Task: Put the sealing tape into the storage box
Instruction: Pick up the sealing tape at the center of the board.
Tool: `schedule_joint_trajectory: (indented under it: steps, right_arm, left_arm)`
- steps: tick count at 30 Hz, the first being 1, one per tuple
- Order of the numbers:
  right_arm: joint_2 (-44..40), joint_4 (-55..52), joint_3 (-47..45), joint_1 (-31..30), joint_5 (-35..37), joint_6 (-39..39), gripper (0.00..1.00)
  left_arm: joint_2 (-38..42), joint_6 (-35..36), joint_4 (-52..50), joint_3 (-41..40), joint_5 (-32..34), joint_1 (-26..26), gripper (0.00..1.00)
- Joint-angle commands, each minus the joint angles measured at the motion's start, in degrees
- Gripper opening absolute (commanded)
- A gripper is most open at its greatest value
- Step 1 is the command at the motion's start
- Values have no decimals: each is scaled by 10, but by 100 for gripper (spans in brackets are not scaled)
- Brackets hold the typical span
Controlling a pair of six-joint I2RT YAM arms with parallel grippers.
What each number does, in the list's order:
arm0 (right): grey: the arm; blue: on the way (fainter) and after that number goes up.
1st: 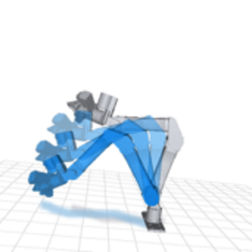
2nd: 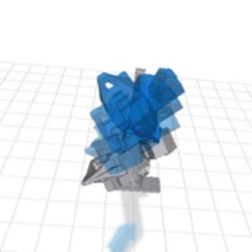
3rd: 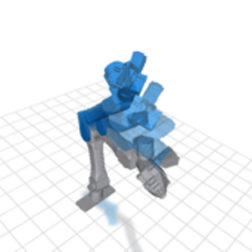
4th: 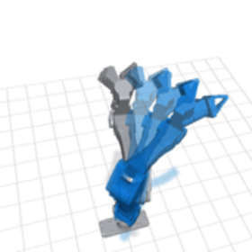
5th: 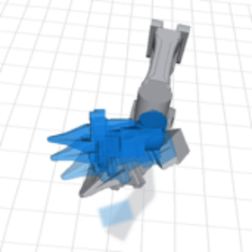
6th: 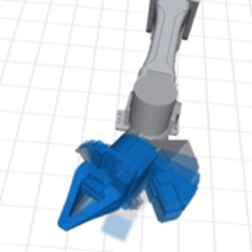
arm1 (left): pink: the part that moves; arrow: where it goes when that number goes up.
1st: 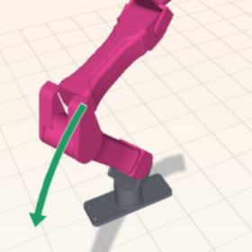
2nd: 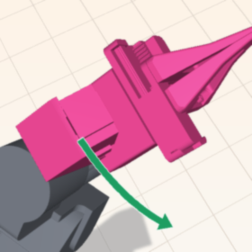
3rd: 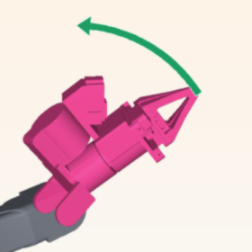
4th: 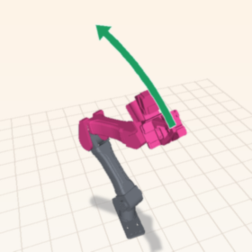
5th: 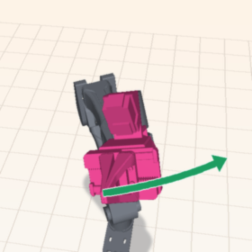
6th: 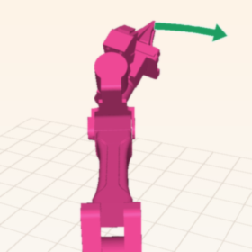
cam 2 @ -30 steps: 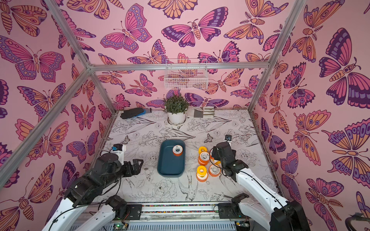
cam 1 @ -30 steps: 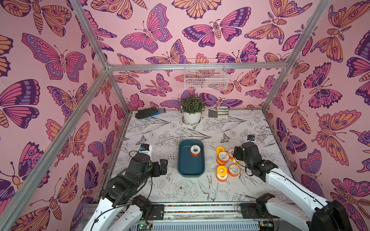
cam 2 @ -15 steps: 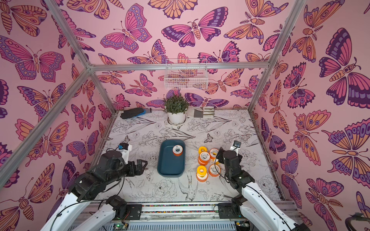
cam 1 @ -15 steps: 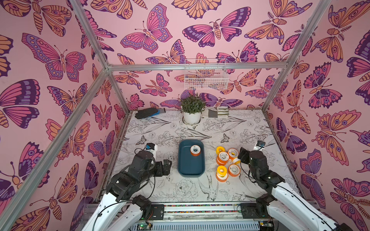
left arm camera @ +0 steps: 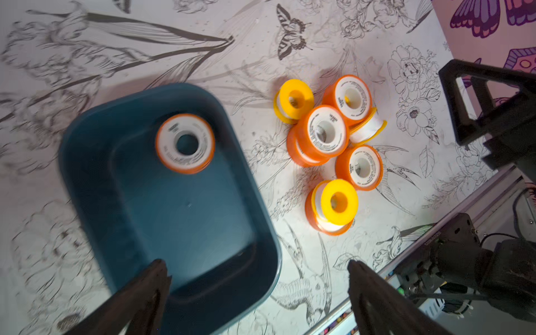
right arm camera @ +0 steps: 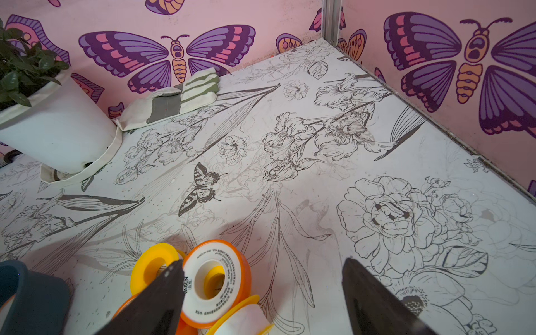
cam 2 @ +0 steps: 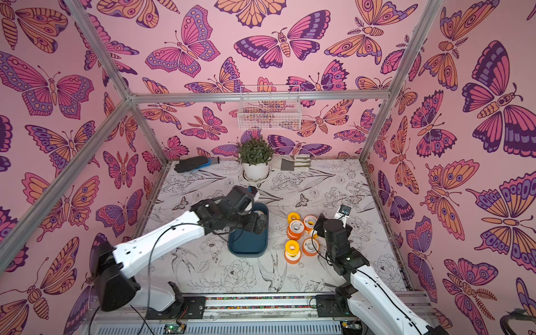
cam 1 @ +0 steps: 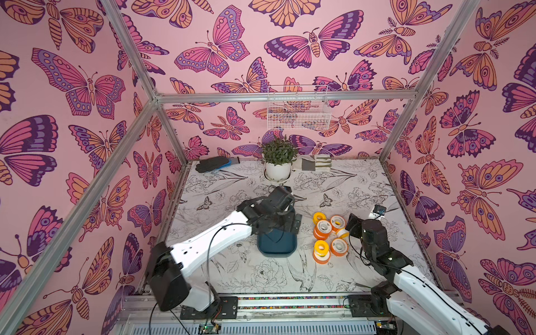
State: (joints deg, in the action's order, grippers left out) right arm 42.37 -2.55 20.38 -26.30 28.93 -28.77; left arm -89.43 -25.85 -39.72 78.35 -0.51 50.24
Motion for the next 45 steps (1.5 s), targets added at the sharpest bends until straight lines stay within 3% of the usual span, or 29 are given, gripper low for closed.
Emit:
schedule_joint_trajectory:
  steps: [1, 10, 17, 23, 37, 45]
  right_arm:
    - [0, 5, 5, 6, 11, -9, 88]
    - [8, 6, 8, 9, 5, -9, 89]
    - [12, 5, 11, 10, 4, -9, 89]
    - [16, 6, 12, 11, 2, -9, 89]
    - [18, 5, 12, 13, -1, -10, 90]
    - [20, 6, 13, 14, -4, -10, 90]
  left_arm:
    - [-89, 44, -12, 72, -23, 13, 100]
    - [-318, 87, -105, 303, 0, 44, 100]
    - [-414, 91, -142, 394, -3, 58, 100]
    - [-447, 88, -147, 428, -18, 70, 100]
    - [-492, 86, -161, 472, 23, 80, 100]
    - [-510, 88, -173, 494, 40, 83, 87]
